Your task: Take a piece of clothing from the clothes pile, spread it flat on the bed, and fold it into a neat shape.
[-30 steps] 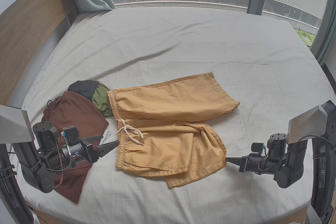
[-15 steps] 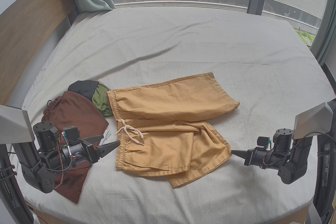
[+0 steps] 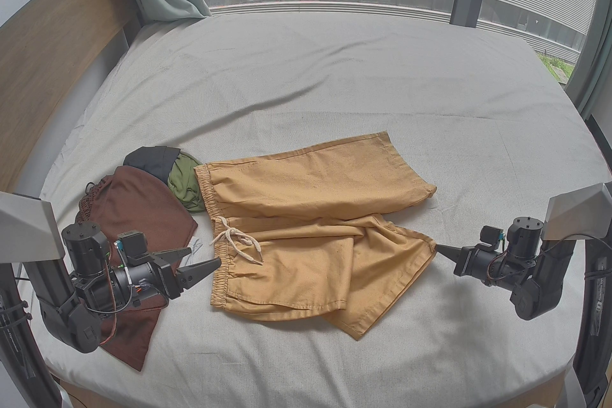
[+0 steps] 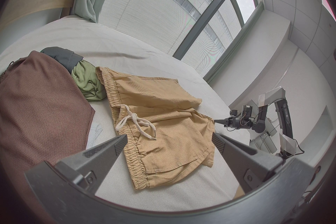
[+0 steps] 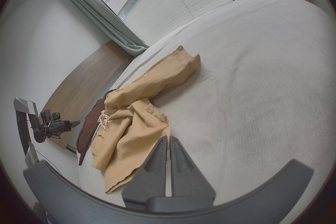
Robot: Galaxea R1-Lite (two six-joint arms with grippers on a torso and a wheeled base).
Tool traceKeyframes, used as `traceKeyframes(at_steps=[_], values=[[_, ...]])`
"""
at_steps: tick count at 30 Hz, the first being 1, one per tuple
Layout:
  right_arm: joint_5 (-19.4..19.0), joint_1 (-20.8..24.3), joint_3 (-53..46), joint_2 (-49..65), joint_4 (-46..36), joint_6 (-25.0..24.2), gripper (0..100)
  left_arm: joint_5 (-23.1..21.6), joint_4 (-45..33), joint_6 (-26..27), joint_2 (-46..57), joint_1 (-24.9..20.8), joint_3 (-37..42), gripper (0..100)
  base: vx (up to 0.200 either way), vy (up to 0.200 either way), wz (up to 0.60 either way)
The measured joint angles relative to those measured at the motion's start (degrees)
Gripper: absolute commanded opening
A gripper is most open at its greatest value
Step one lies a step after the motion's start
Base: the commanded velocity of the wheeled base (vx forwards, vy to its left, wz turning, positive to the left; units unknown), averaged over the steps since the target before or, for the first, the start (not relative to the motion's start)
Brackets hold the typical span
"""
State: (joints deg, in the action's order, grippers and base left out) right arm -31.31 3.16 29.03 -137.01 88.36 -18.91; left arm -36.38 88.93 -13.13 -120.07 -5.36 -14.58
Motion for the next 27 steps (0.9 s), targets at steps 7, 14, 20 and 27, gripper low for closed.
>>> traceKeyframes(at_steps=[7, 14, 20, 27], values=[[2.6, -0.5, 4.6, -0.5, -0.1, -0.2, 0, 0.0, 0.0, 0.0, -0.1, -0.1, 0.1, 100, 0.0, 0.0, 0.0], [3.2, -1.6, 10.3, -2.2, -0.2, -0.5, 0, 0.0, 0.0, 0.0, -0.4, -0.2, 0.1, 100, 0.0, 0.0, 0.0], [3.4, -1.8, 12.9, -3.1, -0.1, -0.7, 0, 0.0, 0.0, 0.0, -0.7, -0.4, 0.2, 100, 0.0, 0.0, 0.0], [4.1, -1.4, 14.9, -4.4, 0.0, -0.7, 0, 0.0, 0.0, 0.0, -0.8, -0.6, 0.2, 100, 0.0, 0.0, 0.0]])
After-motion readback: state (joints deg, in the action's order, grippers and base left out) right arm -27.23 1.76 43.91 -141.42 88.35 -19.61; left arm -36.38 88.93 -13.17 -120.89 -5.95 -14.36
